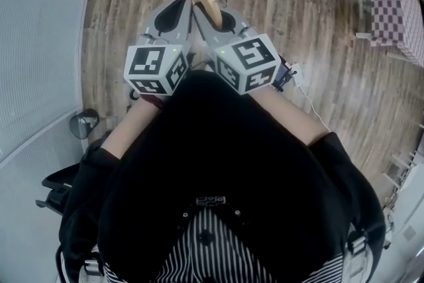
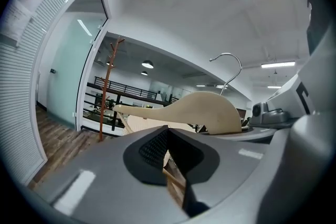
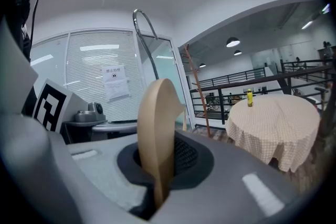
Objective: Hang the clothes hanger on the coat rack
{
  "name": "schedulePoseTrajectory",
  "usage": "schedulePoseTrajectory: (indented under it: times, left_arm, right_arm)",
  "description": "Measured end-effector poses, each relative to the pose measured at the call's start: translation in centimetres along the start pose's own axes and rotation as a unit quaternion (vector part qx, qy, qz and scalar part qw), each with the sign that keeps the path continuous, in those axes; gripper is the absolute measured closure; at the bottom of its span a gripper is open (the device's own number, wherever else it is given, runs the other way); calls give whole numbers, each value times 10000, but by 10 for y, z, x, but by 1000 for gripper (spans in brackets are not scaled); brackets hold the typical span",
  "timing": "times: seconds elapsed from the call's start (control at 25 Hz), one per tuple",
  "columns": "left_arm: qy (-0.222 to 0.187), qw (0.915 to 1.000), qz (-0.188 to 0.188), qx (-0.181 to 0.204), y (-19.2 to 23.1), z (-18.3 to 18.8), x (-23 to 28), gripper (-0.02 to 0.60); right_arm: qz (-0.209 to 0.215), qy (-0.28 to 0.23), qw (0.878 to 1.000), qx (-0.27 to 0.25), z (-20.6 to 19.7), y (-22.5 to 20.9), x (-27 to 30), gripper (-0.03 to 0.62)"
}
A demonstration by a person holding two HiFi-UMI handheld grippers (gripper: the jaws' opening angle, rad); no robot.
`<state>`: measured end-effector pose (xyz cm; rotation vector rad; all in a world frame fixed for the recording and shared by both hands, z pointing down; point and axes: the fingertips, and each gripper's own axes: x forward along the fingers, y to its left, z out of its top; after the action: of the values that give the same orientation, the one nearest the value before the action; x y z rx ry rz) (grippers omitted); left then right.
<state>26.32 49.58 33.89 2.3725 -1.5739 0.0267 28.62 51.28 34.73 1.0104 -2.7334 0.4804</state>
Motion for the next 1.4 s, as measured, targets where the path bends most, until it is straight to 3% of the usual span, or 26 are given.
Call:
schedulePoseTrajectory:
  times: [0.32, 0.84, 1.4]
  left_arm:
    - [89, 9998, -168, 96, 65, 18, 33, 581]
    - [85, 9993, -351, -15, 164, 44, 49, 580]
    - [130, 9999, 12, -83, 224, 43, 50, 580]
  right_arm:
    - [-249, -38, 9997, 25, 21, -11, 72, 592]
    - [-453, -16, 9990, 20, 48, 8, 170, 592]
    - [-113, 229, 9996, -81, 47, 23, 227, 592]
